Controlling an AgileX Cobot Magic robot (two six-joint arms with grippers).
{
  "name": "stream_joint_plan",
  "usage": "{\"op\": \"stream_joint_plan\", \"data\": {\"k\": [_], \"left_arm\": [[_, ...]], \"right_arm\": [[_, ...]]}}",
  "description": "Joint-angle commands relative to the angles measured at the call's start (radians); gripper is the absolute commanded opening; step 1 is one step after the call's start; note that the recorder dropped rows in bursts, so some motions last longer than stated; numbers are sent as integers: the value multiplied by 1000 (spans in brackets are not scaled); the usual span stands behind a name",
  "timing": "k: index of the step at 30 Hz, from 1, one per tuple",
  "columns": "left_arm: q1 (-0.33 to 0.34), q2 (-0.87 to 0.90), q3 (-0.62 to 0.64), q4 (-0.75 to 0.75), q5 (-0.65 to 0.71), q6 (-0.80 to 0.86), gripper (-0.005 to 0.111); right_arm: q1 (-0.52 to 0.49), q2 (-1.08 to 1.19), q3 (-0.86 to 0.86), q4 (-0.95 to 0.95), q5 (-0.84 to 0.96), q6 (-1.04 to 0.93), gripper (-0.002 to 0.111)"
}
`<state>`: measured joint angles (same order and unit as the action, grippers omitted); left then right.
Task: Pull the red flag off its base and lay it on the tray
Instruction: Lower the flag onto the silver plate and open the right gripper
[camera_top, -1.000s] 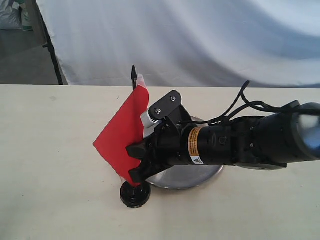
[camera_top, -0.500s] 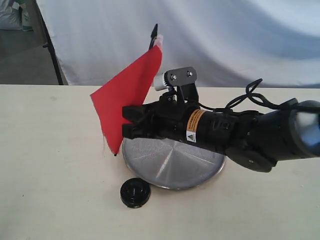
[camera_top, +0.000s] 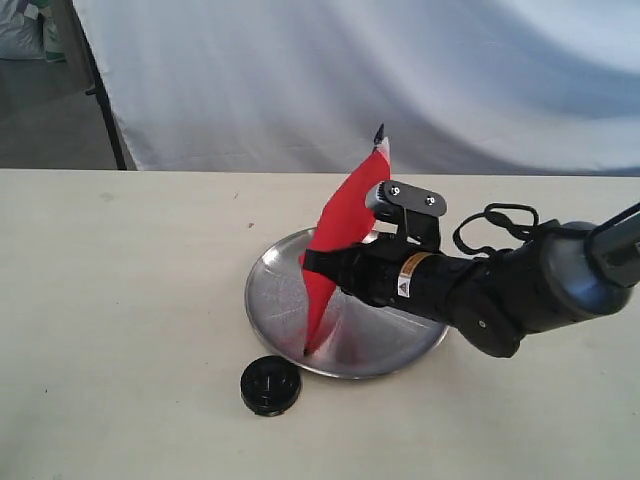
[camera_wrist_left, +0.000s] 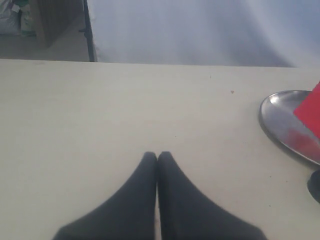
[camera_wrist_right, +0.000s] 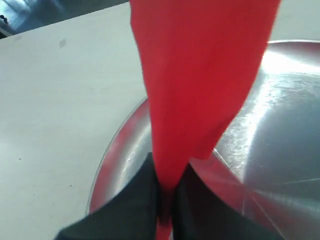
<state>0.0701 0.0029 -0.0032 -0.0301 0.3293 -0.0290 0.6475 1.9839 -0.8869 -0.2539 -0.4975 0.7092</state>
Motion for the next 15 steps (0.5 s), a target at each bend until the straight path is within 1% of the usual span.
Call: {"op": "stream_joint_plan", "data": {"k": [1, 3, 6, 9, 11, 13, 15], "left_arm": [[1, -3, 3, 0, -3, -1, 0], [1, -3, 3, 0, -3, -1, 0], [1, -3, 3, 0, -3, -1, 0], [1, -3, 3, 0, -3, -1, 0], [1, -3, 3, 0, -3, -1, 0], [1, -3, 3, 0, -3, -1, 0], [1, -3, 3, 0, -3, -1, 0]], "right_arm": [[-7, 70, 4, -6, -4, -15, 0], [-7, 82, 4, -6, -10, -15, 0], [-7, 82, 4, -6, -13, -15, 14], [-7, 82, 4, -8, -17, -7, 42], [-7, 82, 4, -8, -17, -7, 57], [-7, 82, 4, -8, -17, -7, 64], [-7, 82, 4, -8, -17, -7, 64]]}}
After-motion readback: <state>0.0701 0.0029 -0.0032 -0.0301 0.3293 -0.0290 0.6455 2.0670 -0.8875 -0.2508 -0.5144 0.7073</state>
